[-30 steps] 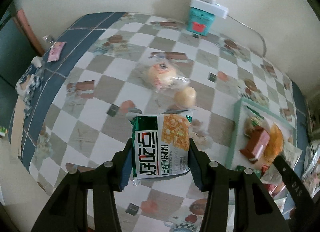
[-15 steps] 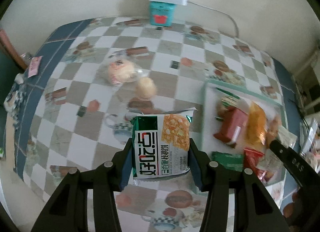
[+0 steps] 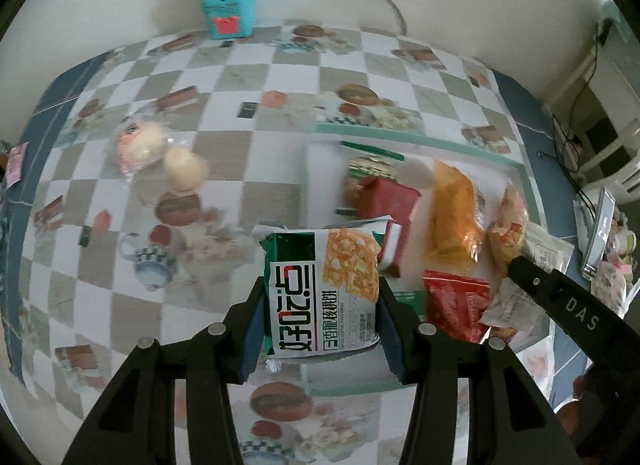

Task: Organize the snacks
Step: 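Carry the biscuit packet and white pastry packet over the tray with both grippers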

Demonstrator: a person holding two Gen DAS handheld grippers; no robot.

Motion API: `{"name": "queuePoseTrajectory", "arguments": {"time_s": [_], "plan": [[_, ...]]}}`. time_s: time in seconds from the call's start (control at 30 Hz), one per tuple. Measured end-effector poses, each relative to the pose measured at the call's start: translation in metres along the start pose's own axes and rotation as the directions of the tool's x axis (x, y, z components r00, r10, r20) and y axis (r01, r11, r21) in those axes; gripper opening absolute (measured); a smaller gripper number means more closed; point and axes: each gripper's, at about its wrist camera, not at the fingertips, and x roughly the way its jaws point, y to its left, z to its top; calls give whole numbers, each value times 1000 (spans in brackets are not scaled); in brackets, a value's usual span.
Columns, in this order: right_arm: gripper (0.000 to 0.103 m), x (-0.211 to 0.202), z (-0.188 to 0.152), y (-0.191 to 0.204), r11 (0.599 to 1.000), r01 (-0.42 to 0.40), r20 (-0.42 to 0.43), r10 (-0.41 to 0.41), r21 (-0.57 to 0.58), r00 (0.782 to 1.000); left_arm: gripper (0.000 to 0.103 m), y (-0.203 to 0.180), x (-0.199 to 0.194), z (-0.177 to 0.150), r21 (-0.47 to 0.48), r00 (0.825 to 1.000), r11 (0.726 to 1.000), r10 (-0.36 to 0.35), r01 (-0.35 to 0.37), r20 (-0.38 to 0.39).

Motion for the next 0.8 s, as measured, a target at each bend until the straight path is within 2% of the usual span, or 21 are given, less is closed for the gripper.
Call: {"name": "queuePoseTrajectory", "arguments": {"time_s": [0.4,0.67,0.8], "plan": [[54,7,3,-11,1000,4,-23,-4,23,1000,52,-13,28,12,29,1000,1000,-12,11,2],[54,10,3,-12,1000,5,-29,-4,28,1000,52,-24,45,5,25,995,997,-70,72,-65],[54,10,2,-11,1000,6,-31,-5,25,1000,52,-28,47,3,40,996,997,-63,65,-64]]}}
